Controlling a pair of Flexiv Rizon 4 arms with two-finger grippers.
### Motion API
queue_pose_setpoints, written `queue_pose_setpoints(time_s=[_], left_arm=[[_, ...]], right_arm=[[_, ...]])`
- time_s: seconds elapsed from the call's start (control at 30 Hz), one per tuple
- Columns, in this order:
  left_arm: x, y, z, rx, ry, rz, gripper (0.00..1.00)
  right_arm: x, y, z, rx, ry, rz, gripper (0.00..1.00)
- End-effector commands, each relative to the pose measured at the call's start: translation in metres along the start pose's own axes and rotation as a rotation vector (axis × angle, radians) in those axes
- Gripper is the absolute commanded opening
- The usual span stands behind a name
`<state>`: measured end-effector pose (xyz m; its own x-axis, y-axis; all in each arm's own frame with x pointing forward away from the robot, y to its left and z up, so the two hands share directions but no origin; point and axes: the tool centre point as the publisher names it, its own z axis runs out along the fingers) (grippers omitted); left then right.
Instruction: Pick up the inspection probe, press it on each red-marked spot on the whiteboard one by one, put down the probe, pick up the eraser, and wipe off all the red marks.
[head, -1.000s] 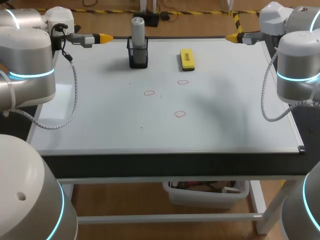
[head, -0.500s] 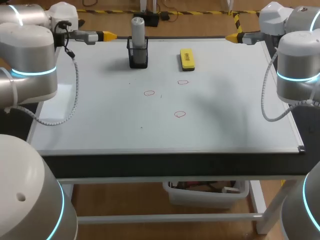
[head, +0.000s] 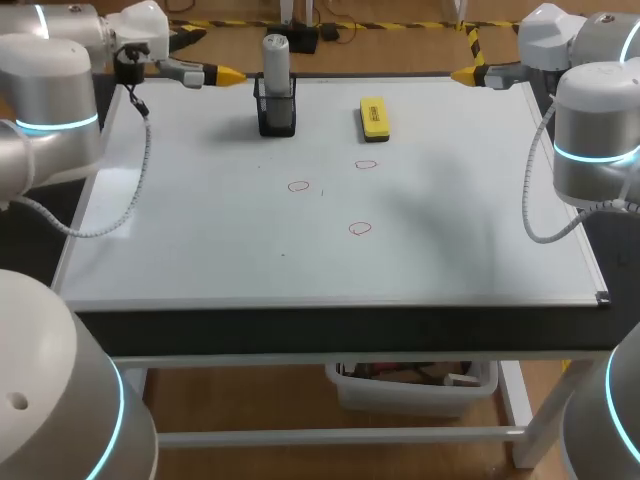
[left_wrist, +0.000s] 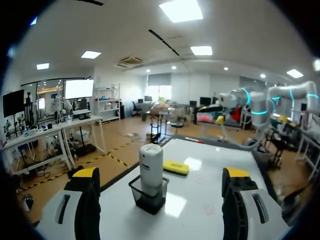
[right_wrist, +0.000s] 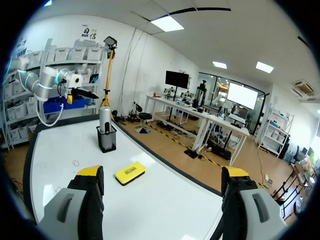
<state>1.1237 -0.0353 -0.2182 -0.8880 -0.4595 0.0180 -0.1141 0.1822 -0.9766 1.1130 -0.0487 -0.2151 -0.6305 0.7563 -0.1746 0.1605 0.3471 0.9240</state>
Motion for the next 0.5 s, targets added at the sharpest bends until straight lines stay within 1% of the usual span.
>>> queue_pose_setpoints(time_s=[0.03,0.13,0.27,0.5], left_arm=[[-0.015,0.011,0.015,0.091,0.150,0.028,1.00],[-0.020,0.012,0.023,0.132,0.196,0.045,1.00],[-0.025,0.015,0.037,0.151,0.257,0.060,1.00],[-0.035,0.021,0.056,0.197,0.321,0.057,1.00]], right_arm=[[0.000,0.000,0.000,-0.002,0.001,0.000,1.00],[0.000,0.000,0.000,-0.002,0.001,0.000,1.00],[0.000,0.000,0.000,-0.002,0.001,0.000,1.00],[0.000,0.000,0.000,-0.002,0.001,0.000,1.00]])
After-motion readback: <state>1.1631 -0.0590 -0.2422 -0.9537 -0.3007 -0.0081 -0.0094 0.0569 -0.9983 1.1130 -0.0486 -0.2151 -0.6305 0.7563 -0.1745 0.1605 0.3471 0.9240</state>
